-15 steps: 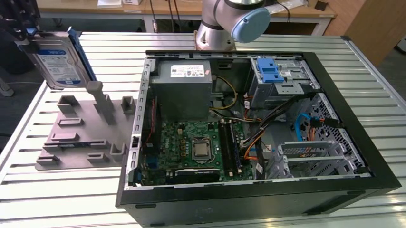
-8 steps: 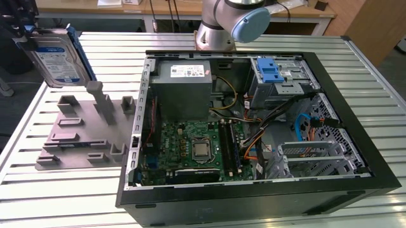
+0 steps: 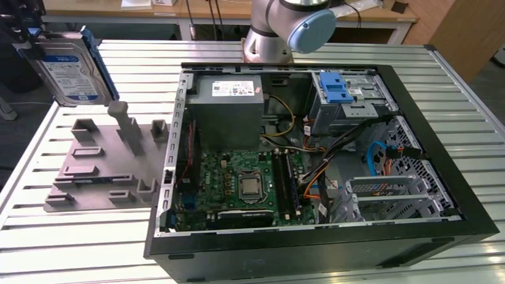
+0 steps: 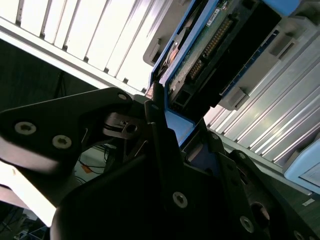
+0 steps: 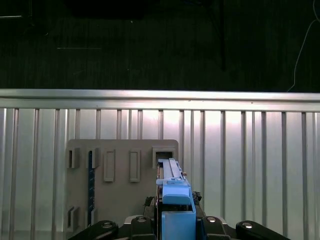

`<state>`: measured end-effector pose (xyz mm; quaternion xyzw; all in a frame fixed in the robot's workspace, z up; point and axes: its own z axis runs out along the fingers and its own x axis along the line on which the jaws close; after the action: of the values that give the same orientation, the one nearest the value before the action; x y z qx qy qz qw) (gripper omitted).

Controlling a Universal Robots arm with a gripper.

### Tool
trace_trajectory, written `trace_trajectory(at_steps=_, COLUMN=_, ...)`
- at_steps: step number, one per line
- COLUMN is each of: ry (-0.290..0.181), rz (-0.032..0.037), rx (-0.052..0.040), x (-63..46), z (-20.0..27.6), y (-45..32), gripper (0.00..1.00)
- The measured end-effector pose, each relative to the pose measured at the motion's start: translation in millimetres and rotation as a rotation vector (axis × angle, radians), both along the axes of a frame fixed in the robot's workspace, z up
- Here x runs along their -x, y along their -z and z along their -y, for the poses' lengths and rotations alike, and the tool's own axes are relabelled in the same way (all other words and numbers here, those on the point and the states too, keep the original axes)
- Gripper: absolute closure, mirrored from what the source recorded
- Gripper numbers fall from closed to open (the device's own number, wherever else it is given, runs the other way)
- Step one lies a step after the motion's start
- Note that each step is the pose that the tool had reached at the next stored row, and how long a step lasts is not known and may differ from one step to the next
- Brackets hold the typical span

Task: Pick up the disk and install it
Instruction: 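Pick up the disk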

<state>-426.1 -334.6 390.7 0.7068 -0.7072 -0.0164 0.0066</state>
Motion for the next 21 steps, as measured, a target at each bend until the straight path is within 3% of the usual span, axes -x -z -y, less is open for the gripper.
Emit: trace_trajectory(at_steps=21, ry=0.000, rz=0.0000, rx=-0.0027, x=0.0, z=0.0, y=-14.4, gripper=0.64)
